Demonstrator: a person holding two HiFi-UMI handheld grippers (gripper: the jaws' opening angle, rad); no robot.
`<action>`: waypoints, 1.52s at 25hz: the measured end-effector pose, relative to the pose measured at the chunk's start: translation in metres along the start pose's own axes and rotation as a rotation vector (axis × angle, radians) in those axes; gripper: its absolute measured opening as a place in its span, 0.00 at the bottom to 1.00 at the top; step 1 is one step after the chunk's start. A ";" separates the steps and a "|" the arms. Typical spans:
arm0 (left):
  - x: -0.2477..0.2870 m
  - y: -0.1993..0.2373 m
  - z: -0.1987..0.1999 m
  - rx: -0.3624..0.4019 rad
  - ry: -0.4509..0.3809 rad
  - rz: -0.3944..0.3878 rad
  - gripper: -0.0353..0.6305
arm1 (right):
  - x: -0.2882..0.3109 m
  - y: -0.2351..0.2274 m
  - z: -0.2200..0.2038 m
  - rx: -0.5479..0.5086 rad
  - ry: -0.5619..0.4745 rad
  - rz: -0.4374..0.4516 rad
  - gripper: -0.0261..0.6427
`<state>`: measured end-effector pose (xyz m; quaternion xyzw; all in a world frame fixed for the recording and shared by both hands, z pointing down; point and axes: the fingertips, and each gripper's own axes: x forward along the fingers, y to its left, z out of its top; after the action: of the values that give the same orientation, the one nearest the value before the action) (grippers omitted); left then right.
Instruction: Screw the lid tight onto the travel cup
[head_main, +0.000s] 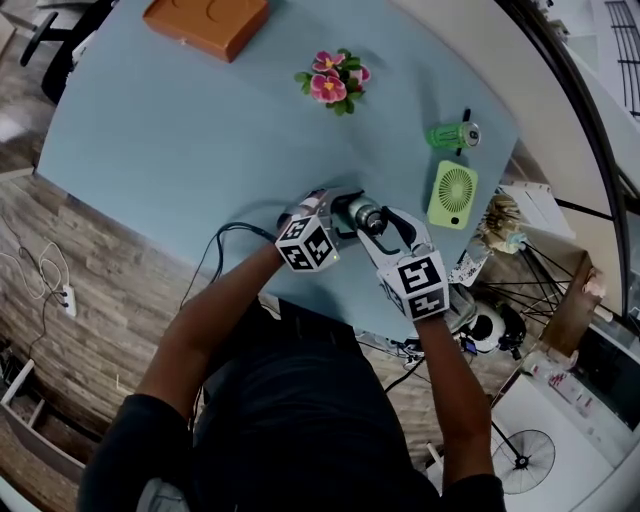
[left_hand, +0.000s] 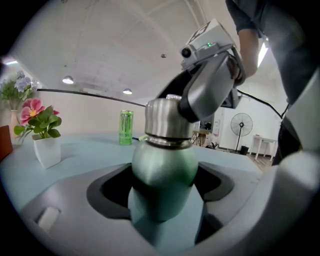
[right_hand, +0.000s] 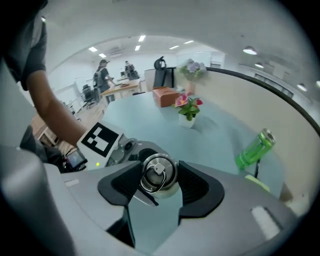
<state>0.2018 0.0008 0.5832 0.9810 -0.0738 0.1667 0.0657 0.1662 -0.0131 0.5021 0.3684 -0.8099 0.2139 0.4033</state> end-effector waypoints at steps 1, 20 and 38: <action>0.000 0.000 0.000 0.001 0.000 0.002 0.69 | 0.000 -0.001 -0.001 0.052 -0.005 -0.048 0.38; 0.001 0.001 0.000 -0.009 -0.004 0.016 0.69 | 0.001 -0.001 0.003 0.112 0.086 -0.045 0.39; 0.001 0.001 0.000 -0.008 -0.002 0.011 0.69 | -0.003 0.014 -0.018 -1.092 0.276 0.336 0.43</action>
<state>0.2027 -0.0007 0.5835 0.9805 -0.0800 0.1656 0.0686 0.1655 0.0086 0.5097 -0.0573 -0.7899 -0.1274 0.5972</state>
